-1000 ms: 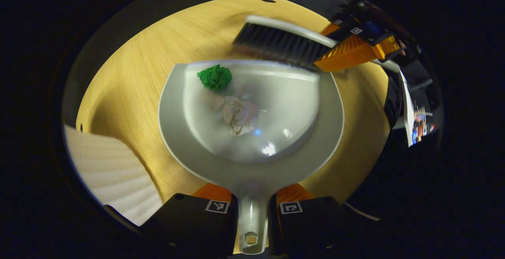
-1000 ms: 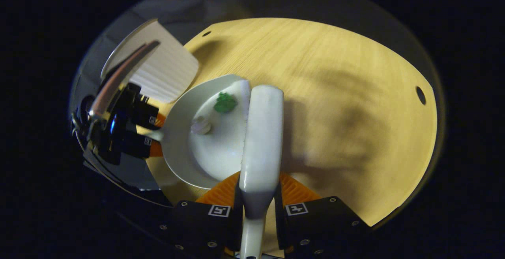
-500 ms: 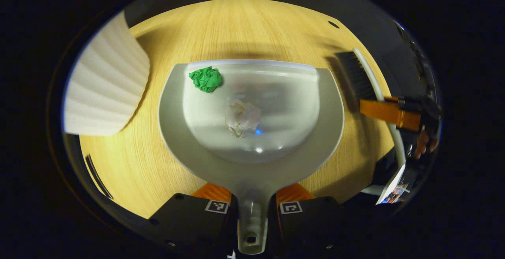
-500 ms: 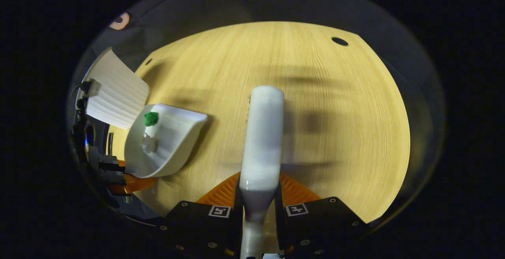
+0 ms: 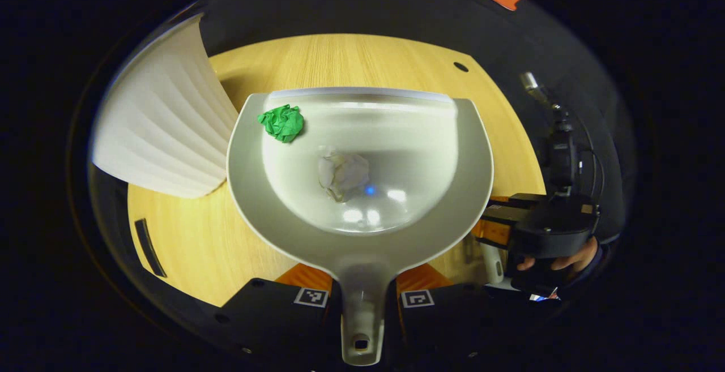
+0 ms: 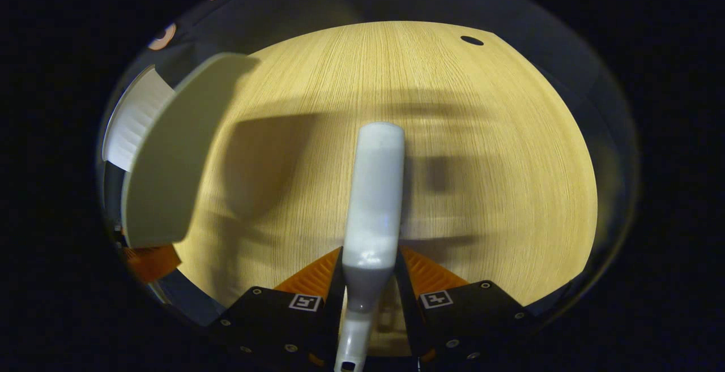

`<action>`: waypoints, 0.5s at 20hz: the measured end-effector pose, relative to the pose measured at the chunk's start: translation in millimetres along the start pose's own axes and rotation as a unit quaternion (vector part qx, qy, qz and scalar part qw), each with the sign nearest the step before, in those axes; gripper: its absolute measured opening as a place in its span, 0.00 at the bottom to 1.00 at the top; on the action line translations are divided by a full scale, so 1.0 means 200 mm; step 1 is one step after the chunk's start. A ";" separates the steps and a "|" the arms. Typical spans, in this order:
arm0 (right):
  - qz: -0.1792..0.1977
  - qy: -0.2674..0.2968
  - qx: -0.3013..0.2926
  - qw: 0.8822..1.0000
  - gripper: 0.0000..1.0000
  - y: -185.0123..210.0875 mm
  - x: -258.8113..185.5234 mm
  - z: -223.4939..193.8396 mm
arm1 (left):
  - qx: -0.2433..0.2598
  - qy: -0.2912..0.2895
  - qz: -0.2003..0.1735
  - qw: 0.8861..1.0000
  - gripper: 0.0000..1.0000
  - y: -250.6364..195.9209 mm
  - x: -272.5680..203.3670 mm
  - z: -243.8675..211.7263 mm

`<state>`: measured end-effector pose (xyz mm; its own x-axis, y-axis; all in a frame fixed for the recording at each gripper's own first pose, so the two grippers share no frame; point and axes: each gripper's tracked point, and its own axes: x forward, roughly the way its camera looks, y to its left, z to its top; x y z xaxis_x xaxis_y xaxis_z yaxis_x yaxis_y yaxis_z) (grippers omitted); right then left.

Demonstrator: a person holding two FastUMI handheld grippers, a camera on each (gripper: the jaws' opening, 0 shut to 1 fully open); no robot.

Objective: Pick up the small broom and dustpan from the desktop, sweep the trash into the dustpan with the broom, and then empty the trash into the garbage bin.

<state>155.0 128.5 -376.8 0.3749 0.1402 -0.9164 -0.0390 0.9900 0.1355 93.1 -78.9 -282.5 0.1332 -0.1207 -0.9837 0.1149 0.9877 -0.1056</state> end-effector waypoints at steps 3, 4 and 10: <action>0.000 -0.009 0.006 1.000 0.52 0.00 -0.01 0.02 | 0.001 -0.031 -0.014 0.999 0.32 -0.06 -0.13 0.07; 0.000 -0.012 0.005 1.000 0.59 0.00 -0.02 0.03 | 0.003 -0.043 -0.020 0.999 0.32 -0.06 -0.16 0.10; 0.012 -0.043 0.009 0.999 0.86 0.03 -0.08 0.05 | 0.003 -0.120 0.009 0.993 0.32 0.16 -0.54 0.39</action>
<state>158.6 131.3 -357.6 0.4514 0.1608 -0.8777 -0.0329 0.9860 0.1637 159.7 -41.8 -167.4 0.3669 -0.1231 -0.9221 0.1161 0.9895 -0.0859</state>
